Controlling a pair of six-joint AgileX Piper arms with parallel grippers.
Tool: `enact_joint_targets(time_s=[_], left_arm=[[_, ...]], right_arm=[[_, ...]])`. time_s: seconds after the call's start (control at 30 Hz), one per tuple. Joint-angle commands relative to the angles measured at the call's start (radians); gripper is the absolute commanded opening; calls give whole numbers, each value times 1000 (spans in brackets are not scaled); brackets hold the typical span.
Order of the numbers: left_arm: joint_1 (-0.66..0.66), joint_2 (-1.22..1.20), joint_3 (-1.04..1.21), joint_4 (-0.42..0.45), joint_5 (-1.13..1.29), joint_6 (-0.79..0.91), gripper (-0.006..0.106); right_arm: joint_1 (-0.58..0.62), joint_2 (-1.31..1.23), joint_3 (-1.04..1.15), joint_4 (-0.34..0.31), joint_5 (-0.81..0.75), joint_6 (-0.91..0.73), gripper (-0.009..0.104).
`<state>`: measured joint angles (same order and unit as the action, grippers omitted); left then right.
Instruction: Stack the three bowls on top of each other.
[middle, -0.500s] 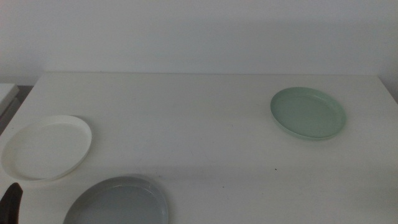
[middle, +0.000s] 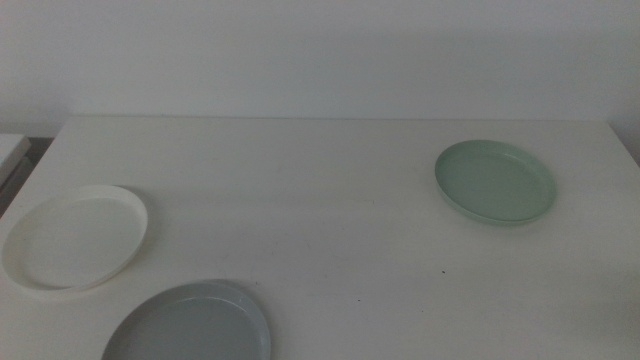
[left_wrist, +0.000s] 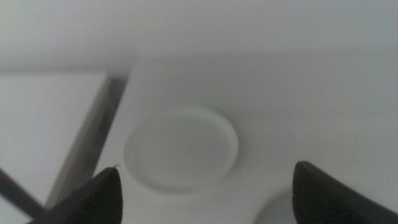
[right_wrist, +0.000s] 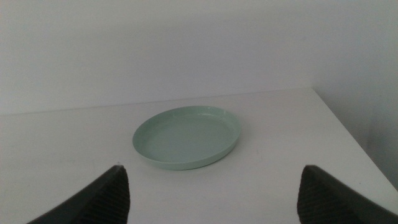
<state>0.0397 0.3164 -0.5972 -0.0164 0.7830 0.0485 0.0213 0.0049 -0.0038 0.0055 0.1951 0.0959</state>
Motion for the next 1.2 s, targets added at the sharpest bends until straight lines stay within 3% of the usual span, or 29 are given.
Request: enact_joint_targets(time_s=[0.0, 0.2, 0.47, 0.8, 1.17], left_arm=[[-1, 109, -134, -17, 172, 8, 94], [-1, 374, -324, -17, 382, 8, 94], [-1, 608, -338, -98, 419, 4, 94], [-1, 847, -338, -116, 417, 13, 94], [-1, 964, -122, -210, 34, 55, 94]], right_arm=[[-5, -5, 4, -6, -14, -1, 93], [-5, -5, 4, -6, -14, -1, 93], [-5, -5, 4, -6, -14, -1, 93], [-5, -5, 4, -6, -14, -1, 93], [-5, -5, 4, -6, -14, -1, 93]])
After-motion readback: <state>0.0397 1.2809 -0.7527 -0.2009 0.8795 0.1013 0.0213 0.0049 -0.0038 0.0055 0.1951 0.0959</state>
